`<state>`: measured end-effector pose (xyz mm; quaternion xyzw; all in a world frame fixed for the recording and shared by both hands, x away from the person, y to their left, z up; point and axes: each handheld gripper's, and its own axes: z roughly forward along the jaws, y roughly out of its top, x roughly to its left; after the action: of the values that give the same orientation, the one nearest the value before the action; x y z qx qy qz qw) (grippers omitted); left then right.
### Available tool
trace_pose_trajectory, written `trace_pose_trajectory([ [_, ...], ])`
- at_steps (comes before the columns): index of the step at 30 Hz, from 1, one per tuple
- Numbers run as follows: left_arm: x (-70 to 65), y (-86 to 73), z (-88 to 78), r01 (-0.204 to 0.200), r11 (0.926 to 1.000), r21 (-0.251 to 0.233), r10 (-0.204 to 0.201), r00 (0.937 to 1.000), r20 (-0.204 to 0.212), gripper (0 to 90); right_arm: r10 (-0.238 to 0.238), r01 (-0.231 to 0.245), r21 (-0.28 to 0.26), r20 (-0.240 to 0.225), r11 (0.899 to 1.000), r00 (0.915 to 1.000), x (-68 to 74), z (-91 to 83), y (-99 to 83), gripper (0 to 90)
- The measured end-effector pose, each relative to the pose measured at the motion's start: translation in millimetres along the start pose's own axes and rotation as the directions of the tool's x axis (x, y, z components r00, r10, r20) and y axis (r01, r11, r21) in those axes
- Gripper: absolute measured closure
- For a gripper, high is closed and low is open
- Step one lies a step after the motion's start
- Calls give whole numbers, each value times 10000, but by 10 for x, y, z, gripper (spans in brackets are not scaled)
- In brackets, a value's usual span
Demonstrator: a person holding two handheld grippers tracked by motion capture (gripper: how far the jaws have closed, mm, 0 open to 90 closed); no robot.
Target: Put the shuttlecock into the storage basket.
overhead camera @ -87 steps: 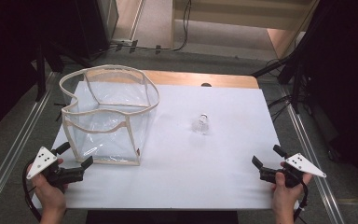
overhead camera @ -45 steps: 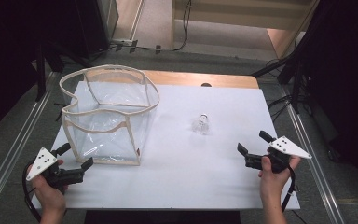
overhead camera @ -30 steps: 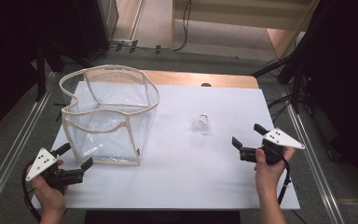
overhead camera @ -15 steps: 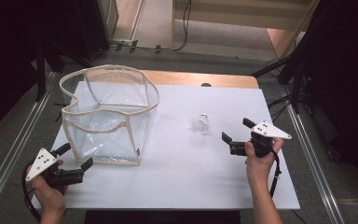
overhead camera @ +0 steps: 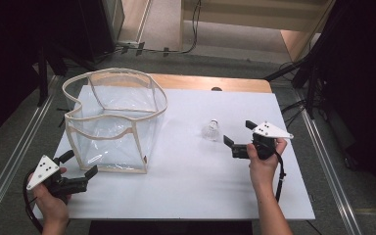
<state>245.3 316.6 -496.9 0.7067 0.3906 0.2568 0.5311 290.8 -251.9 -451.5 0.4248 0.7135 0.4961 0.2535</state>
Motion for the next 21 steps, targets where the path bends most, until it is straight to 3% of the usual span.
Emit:
trace_pose_trajectory([
  [21,9,1,-3,60,10000,-7,-60,10000,55,0,-46,53,771,-98,9970,9999,65,390,77,0],
])
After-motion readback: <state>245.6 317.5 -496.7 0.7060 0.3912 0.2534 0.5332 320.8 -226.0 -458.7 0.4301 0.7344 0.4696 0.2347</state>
